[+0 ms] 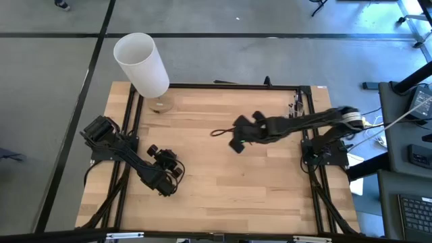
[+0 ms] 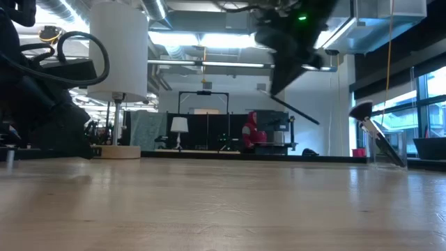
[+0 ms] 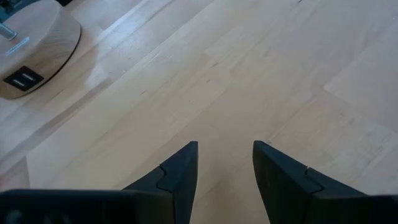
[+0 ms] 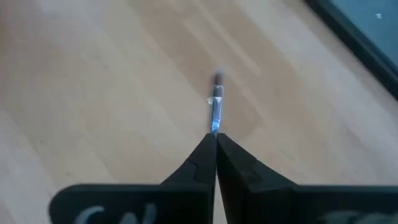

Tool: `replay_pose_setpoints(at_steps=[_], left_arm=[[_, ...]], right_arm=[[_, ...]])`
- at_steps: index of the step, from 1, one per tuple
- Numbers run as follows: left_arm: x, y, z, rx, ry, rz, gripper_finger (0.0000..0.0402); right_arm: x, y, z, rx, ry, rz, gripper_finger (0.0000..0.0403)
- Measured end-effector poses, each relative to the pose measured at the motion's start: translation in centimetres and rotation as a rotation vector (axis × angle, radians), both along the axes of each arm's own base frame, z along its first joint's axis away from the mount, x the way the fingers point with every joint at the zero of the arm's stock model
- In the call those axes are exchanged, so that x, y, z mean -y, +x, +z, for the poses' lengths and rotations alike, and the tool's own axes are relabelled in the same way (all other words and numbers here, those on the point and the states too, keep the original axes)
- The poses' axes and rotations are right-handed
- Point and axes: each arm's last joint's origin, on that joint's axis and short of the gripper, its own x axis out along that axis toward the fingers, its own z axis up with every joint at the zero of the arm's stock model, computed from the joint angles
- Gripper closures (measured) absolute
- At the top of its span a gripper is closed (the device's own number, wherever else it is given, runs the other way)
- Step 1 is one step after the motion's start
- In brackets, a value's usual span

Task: Sort items
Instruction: Put the lip brush into the top section of the transparent organizer

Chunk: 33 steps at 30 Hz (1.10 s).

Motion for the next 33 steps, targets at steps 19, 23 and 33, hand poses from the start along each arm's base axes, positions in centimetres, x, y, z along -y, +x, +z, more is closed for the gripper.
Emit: replay_pose_setpoints(at_steps=[19,23,33], left_arm=[[-0.4,0.3,0.1,0.045,0.042,0.007,0.0254],[-0.6,0.5,0.1,0.045,0.042,0.018,0.0254],[-1.2,0.8,0.1,0.044,0.05,0.043,0.0254]], right_arm=[[1.6,-14.6,3.9,0.399,-0.144,-0.213,0.039],[1.1,-13.3,2.7,0.38,0.021,-0.057,0.0389],[-0.4,-6.2,-4.2,0.047,0.26,0.21,0.0378]])
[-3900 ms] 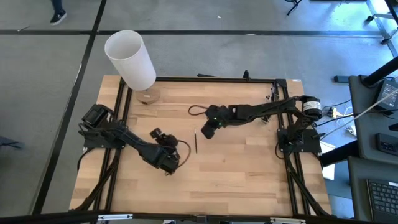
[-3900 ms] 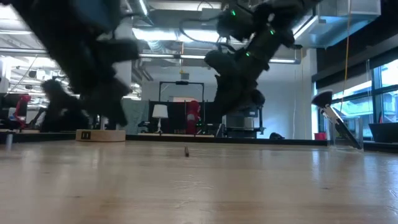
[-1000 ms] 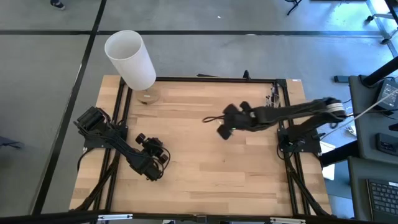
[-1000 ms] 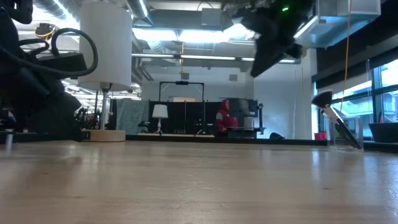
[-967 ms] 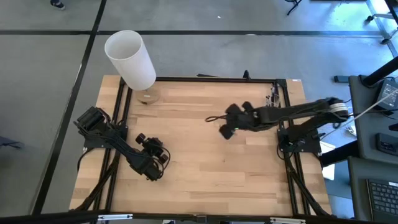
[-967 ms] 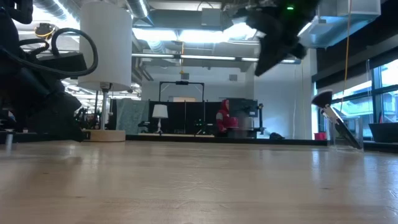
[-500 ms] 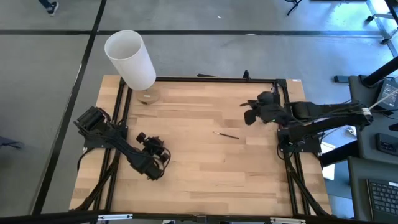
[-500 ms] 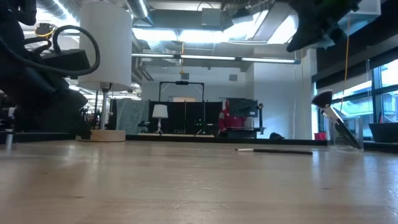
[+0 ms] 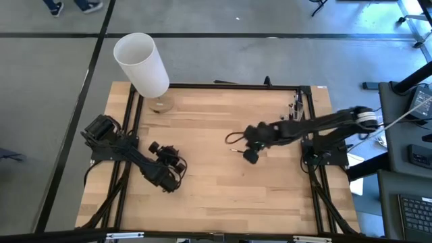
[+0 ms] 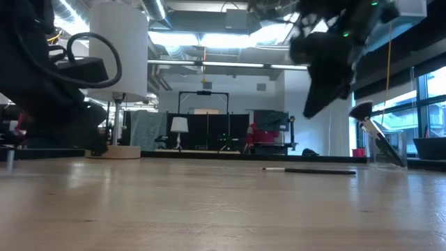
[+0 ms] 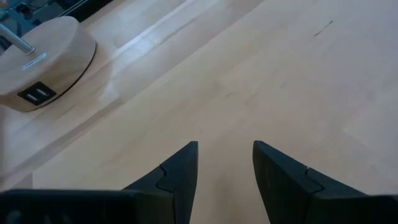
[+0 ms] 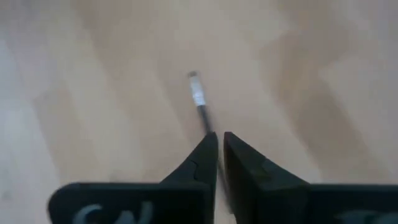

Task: Sort items
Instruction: Put the lip brush into the top section of the transparent organizer

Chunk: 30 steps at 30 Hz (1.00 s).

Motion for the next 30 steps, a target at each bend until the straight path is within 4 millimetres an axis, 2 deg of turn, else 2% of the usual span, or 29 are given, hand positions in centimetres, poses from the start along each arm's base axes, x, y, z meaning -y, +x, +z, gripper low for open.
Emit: replay_pose_setpoints(at_steps=[3,8,15,21,26,30], left_arm=[[-0.2,0.2,0.0,-0.01,0.001,-0.008,0.0254],[0.0,0.7,-0.1,-0.013,-0.007,-0.038,0.0254],[0.4,0.7,-0.2,-0.03,-0.033,-0.063,0.0254],[0.6,0.5,-0.2,-0.03,-0.033,-0.073,0.0254],[0.6,0.5,-0.2,-0.031,-0.032,-0.073,0.0254],[0.6,0.5,-0.2,-0.031,-0.032,-0.073,0.0254]], right_arm=[[-0.4,2.4,-1.0,-0.055,0.043,0.097,0.0356],[-0.7,5.7,-2.7,-0.197,0.019,0.176,0.0316],[-0.9,9.1,-5.3,-0.438,-0.013,0.268,0.0314],[-1.0,10.7,-6.8,-0.519,-0.027,0.329,0.0326],[-1.0,10.9,-7.9,-0.551,-0.034,0.353,0.0341],[-1.0,10.9,-8.6,-0.566,-0.033,0.351,0.0369]])
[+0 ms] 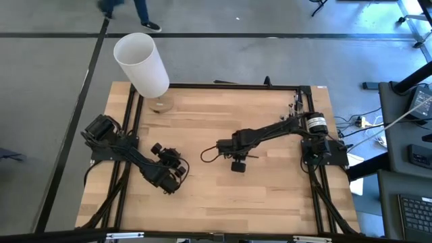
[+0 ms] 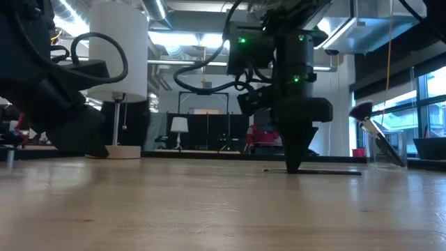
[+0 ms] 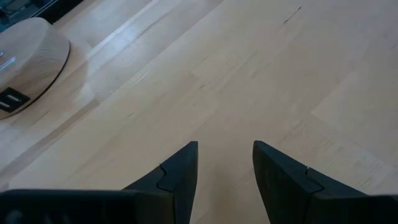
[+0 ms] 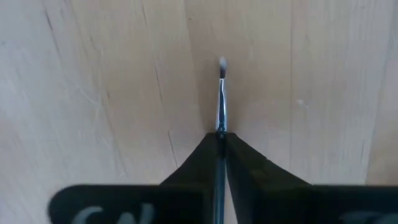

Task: Sort items
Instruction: Put the lip brush into the top section of the transparent organizer

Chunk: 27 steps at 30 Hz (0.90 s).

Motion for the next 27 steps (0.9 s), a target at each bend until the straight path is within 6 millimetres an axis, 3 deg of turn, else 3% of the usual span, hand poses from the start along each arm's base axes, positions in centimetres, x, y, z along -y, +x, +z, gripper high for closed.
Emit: replay_pose_setpoints(at_steps=[4,11,16,23,27], left_arm=[[0.0,0.0,0.0,0.0,0.0,0.0,0.0254],[0.0,0.0,0.0,0.0,0.0,0.0,0.0254],[0.0,0.0,0.0,0.0,0.0,0.0,0.0254],[0.0,0.0,0.0,0.0,0.0,0.0,0.0254],[0.0,0.0,0.0,-0.002,-0.003,0.0,0.0254]], right_arm=[[-0.1,0.1,-0.8,-0.021,0.014,0.002,0.0393],[-0.1,0.2,-2.3,-0.059,0.025,-0.001,0.0386],[-0.1,0.2,-2.0,-0.054,0.025,-0.005,0.0388],[0.0,-0.2,2.6,0.047,-0.01,-0.054,0.0387],[0.3,-1.5,7.8,0.193,-0.035,-0.095,0.0386]])
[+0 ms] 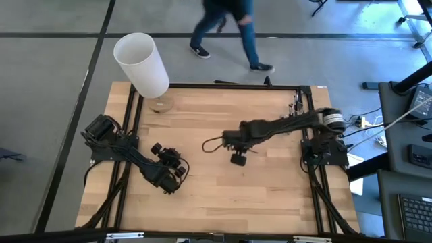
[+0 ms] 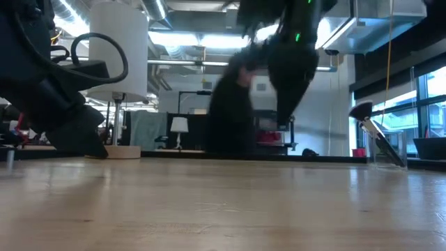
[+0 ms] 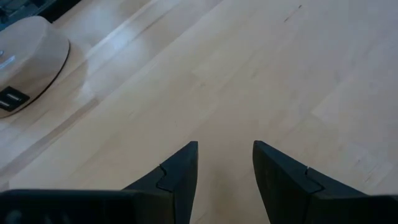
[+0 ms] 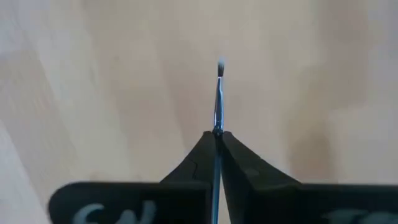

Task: Sort items
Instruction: Put the lip brush into the top section of the transparent organizer

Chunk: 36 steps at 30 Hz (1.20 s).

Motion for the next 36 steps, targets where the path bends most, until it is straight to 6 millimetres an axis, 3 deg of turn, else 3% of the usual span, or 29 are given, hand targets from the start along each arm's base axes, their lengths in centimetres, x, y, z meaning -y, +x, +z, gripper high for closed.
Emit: replay_pose_setpoints(at_steps=[5,9,17,22,30,36], left_arm=[[0.0,0.0,0.0,-0.011,-0.016,0.003,0.0254],[0.0,0.0,0.0,-0.012,-0.018,0.003,0.0254],[0.0,0.0,-0.1,-0.013,-0.019,0.003,0.0254],[0.0,0.0,-0.1,-0.013,-0.019,0.003,0.0254],[0.0,0.0,0.0,-0.005,-0.008,0.002,0.0254],[0.0,0.0,0.1,0.016,0.023,-0.004,0.0254]], right_arm=[[0.5,-2.9,5.0,0.11,-0.1,-0.087,0.0388],[1.3,-6.8,9.5,0.206,-0.252,-0.229,0.0387],[2.9,-15.5,15.0,0.395,-0.622,-0.602,0.0383],[3.5,-19.5,14.0,0.524,-0.775,-0.745,0.0383],[5.2,-23.6,7.0,0.589,-0.92,-0.927,0.0382],[6.4,-25.3,2.4,0.584,-0.993,-1.05,0.0382]])
